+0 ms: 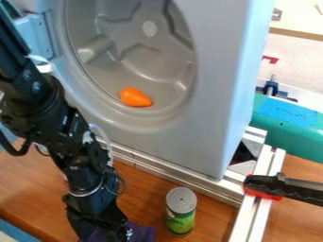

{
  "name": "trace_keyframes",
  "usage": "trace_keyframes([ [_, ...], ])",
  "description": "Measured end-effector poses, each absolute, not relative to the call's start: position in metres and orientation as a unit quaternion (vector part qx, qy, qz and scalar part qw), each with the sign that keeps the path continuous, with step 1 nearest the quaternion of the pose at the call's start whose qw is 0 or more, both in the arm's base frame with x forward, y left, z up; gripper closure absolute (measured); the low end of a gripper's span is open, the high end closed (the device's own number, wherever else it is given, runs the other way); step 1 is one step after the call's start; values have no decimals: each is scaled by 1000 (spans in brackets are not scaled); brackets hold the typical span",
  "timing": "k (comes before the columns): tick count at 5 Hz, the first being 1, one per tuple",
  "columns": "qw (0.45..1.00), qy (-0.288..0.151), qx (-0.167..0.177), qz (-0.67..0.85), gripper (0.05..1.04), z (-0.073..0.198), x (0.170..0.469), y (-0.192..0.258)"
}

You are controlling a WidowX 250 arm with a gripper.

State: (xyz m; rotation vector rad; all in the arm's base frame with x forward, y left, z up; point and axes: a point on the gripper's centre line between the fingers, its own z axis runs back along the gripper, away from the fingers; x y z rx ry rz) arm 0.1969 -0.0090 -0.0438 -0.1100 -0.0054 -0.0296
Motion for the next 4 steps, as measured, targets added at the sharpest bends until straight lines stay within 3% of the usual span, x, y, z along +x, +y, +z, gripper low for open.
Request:
trace_keyframes([
  [1,998,20,-53,-22,83,-67,199,-19],
  [2,999,29,-35,-20,83,-73,202,-22],
  [4,998,56,24,-5,83,-78,209,8],
])
